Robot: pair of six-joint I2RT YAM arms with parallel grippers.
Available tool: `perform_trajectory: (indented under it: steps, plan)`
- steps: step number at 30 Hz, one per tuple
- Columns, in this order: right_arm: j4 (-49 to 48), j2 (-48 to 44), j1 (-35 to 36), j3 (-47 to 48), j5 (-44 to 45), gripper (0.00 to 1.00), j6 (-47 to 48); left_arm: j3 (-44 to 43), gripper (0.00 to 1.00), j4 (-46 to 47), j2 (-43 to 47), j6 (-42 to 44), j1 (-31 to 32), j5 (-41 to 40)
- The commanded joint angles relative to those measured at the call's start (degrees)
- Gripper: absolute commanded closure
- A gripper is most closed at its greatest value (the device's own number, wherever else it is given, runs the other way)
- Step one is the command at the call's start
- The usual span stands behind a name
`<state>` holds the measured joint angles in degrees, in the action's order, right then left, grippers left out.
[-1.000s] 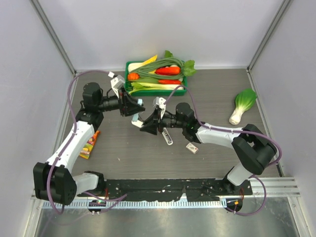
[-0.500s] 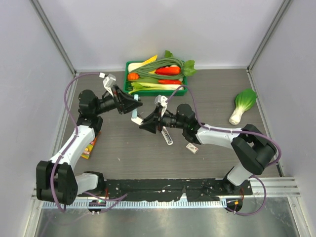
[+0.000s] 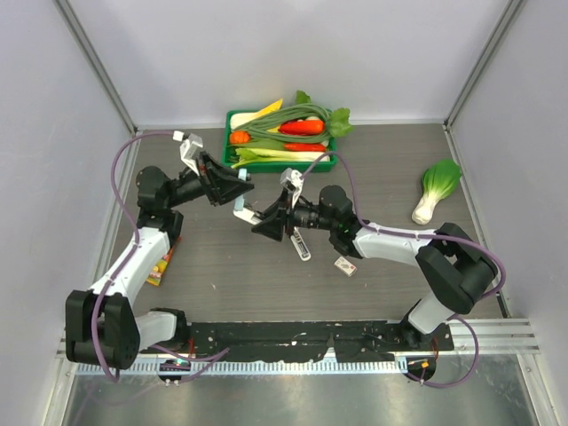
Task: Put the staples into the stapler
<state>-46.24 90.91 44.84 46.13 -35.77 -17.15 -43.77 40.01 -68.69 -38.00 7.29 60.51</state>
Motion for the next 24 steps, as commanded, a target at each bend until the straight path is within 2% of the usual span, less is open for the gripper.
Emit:
perform_trajectory:
  steps: [1,13,24]
  plan:
    - [3.35,-3.02,-1.07,1.51,-6.5,0.49,-1.4,-0.35,1.0,3.15,2.42,8.02,2.72,5.83]
    - [-0.78,-5.22,-3.44,1.69,-14.94,0.4,-5.53,-2.55,1.0,-8.97,1.89,16.54,6.86,12.61]
    - [-0.79,-4.7,-3.09,0.54,-11.25,0.4,-4.21,-2.81,1.0,-11.8,1.01,18.57,8.0,11.38]
